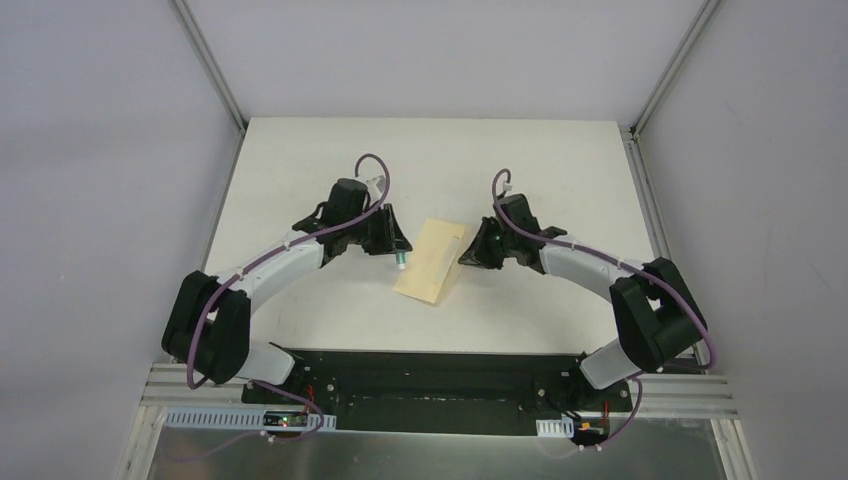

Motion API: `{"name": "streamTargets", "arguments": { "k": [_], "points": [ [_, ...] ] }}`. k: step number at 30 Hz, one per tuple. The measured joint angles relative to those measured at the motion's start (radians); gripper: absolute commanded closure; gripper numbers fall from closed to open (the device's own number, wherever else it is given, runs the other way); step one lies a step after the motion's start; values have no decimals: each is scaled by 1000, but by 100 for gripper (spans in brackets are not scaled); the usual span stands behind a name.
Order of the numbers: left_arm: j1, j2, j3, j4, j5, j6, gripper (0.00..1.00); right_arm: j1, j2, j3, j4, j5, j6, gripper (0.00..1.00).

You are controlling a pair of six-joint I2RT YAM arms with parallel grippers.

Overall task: Place the letter into the envelope and seal it
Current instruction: Seal the envelope flap on the envelope.

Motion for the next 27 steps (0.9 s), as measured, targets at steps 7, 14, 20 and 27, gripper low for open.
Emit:
{"name": "streamTargets", "arguments": {
  "k": [7, 14, 20, 27],
  "points": [
    [-76, 39, -22, 14, -5, 0, 100, -4, 0, 138, -301, -72, -248, 96],
    [-151, 105, -34, 54, -30, -9, 100, -8, 26, 194, -495, -72, -383, 94],
    [-169, 148, -66, 86, -87, -16, 100, -8, 59, 208, -546, -61, -417, 81],
    [-171, 199, -108, 136, -117, -17, 100, -8, 60, 208, -538, -52, -398, 66]
  ]
}}
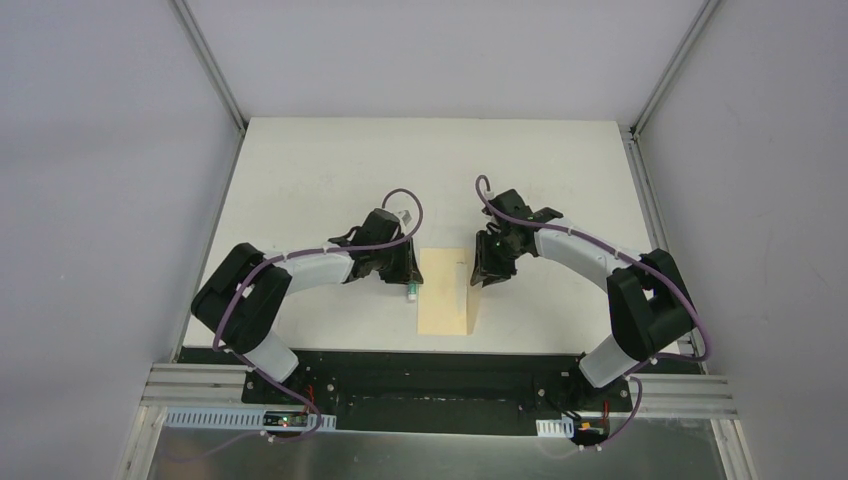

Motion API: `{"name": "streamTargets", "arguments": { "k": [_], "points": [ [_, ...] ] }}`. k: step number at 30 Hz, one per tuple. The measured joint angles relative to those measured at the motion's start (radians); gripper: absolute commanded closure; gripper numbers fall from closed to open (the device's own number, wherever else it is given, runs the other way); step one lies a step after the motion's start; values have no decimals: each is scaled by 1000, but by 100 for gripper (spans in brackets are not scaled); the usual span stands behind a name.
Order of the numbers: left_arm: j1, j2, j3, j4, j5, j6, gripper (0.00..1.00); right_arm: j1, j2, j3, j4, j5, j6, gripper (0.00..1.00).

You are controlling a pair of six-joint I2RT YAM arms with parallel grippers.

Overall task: Place the letter into the envelope and seal it
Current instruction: Seal the envelope flap on the envelope.

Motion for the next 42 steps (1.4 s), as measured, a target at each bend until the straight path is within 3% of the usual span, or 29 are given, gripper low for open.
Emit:
{"name": "streamTargets", "arguments": {
  "k": [13, 19, 22, 25, 28, 33, 42],
  "points": [
    [-11, -5, -30, 74, -47, -13, 100, 24, 0, 0, 39, 119, 119, 64],
    [-11, -11, -38, 83, -65, -16, 100, 52, -37, -3, 26, 234, 154, 45],
    [-11, -13, -38, 83, -72, -18, 100, 51, -116, -3, 6, 301, 163, 42],
    [-11, -13, -39, 84, -73, -18, 100, 57, -195, -2, 3, 333, 164, 45],
    [-11, -15, -42, 87, -74, -19, 100, 87, -212, 8, 8, 336, 171, 55],
    [-11, -16, -44, 89, -79, -19, 100, 150, -115, 11, 60, 306, 200, 61],
    [-11, -22, -48, 89, -90, -23, 100, 154, 48, 11, 134, 271, 220, 69]
  ]
}}
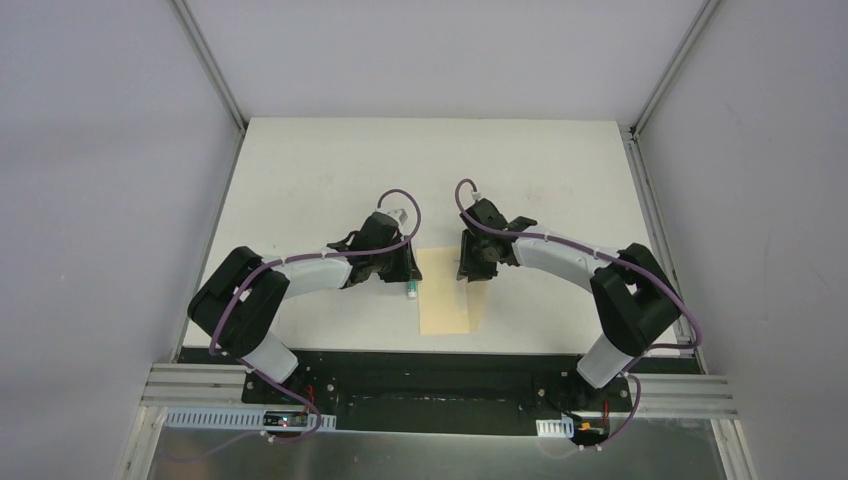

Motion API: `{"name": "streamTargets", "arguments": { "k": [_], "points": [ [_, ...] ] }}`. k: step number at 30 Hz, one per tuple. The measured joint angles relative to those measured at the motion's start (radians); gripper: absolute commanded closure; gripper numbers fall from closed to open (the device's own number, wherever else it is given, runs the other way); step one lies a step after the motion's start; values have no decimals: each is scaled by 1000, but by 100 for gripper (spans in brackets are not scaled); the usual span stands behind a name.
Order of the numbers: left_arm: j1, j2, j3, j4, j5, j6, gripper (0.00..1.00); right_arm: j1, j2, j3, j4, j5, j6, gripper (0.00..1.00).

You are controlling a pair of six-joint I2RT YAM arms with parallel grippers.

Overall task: Place the letter into the envelope and seal it
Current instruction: Seal the envelope flap on the envelope.

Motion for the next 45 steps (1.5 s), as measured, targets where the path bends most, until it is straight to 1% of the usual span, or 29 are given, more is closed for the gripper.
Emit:
{"name": "streamTargets", "arguments": {
  "k": [8, 16, 24, 39, 45],
  "points": [
    [0, 0, -1, 0, -2, -2, 100, 0, 48, 0, 16, 7, 3, 71],
    [0, 0, -6, 16, -2, -12, 100, 3, 78, 2, 29, 21, 7, 82],
    [0, 0, -8, 20, -2, -14, 100, 18, 86, 4, 47, 23, 14, 85],
    [0, 0, -16, 42, -5, -19, 100, 58, 127, 56, 34, 36, 17, 86],
    [0, 0, -17, 42, -8, -19, 100, 63, 128, 66, 20, 51, 16, 76]
  ]
}}
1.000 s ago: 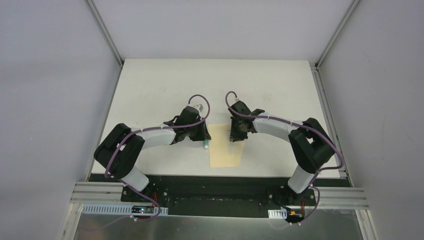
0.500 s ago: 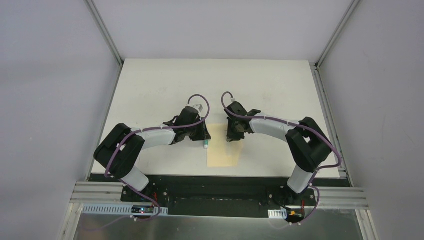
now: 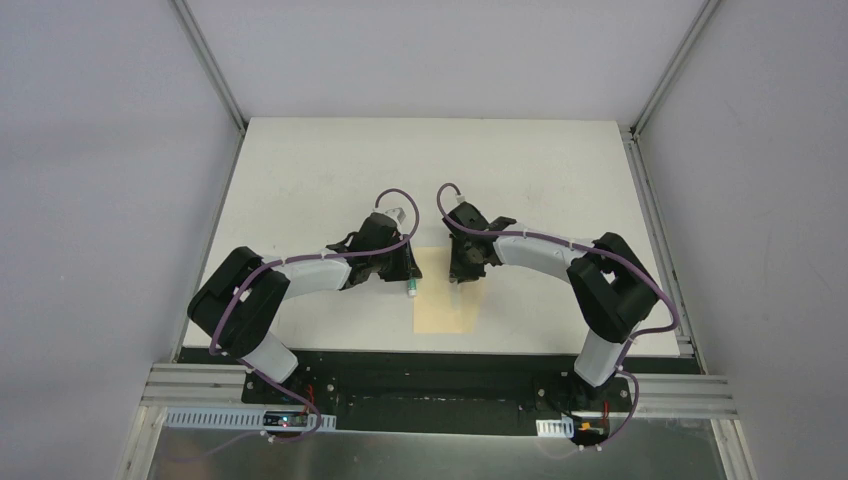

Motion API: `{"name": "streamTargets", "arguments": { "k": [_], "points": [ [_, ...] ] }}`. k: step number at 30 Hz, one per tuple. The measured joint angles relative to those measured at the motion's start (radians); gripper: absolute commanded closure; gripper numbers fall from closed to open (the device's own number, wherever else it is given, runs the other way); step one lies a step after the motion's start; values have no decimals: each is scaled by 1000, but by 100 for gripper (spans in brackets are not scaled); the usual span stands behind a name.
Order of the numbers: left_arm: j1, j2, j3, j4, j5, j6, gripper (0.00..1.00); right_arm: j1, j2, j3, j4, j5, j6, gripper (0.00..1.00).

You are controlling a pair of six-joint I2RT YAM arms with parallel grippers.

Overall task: Place the letter into the envelope and seal it
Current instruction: Seal the envelope flap on the envelope.

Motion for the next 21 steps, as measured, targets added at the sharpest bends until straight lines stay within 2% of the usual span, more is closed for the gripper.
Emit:
{"name": "streamTargets", "arguments": {
  "k": [9, 14, 16, 21],
  "points": [
    [0, 0, 0, 0, -7, -1, 100, 5, -42, 43, -60, 26, -18, 53],
    [0, 0, 0, 0, -8, -1, 100, -8, -140, 51, -102, 50, -37, 52],
    [0, 0, 0, 0, -8, -1, 100, -32, -175, 49, -114, 52, -43, 52],
    [0, 0, 0, 0, -7, 0, 100, -164, -267, -62, -73, -8, -61, 38]
  ]
}}
